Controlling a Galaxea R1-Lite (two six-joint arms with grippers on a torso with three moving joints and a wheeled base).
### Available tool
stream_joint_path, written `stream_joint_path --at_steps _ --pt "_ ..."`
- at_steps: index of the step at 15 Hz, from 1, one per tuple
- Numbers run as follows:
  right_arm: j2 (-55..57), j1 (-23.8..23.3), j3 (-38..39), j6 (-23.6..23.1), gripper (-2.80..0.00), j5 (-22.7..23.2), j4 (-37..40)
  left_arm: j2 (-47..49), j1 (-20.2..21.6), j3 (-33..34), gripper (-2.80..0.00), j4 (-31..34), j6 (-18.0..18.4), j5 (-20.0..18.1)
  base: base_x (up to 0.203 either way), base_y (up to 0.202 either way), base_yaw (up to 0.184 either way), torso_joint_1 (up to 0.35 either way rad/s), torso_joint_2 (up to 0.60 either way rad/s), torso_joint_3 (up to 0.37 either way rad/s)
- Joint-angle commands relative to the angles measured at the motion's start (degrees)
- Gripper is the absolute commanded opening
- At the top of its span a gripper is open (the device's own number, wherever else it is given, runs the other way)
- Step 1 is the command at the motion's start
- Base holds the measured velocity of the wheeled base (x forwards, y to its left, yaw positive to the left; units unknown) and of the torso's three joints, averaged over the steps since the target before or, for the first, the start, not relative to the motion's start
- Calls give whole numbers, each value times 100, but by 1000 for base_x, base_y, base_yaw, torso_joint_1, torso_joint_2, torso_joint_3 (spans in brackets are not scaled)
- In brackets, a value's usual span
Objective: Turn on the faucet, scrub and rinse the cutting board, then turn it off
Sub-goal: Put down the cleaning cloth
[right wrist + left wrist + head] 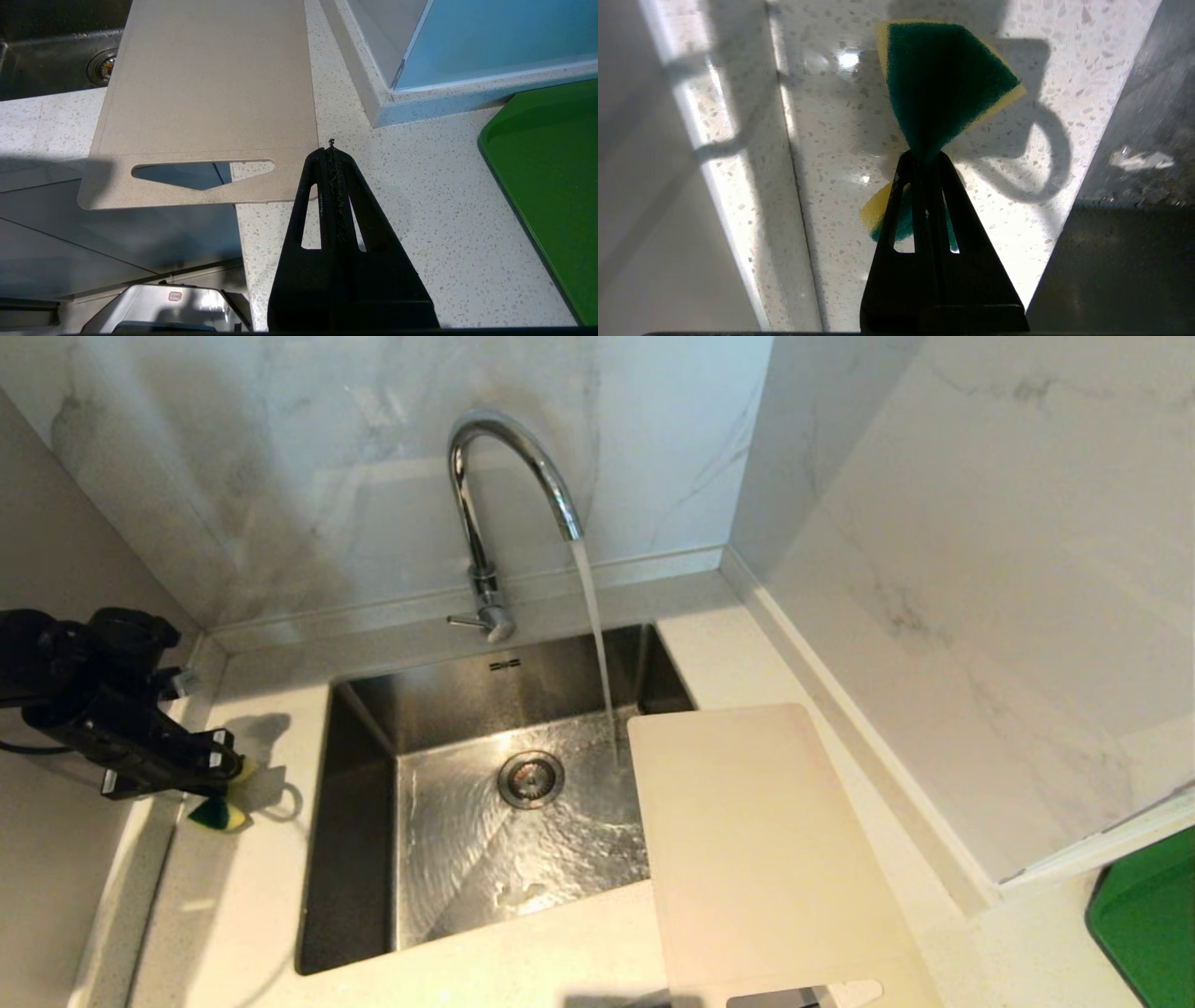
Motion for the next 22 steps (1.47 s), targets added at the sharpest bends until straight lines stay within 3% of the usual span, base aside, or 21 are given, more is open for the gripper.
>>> stream_joint_path --at_steps 1,14,15,22 --pt "0 2 9 -6 -280 1 -2 -112 2 -30 -280 18 -21 14 0 0 0 0 0 0" --pt "0 2 9 -6 -280 -2 -2 -295 5 77 -280 19 -12 31 0 0 0 0 0 0" --pt "0 2 0 -6 -280 -2 -2 -199 9 82 0 18 -18 33 0 0 0 0 0 0" --pt "0 2 0 -6 -280 -2 -2 -288 10 41 0 18 -28 -15 0 0 0 0 0 0"
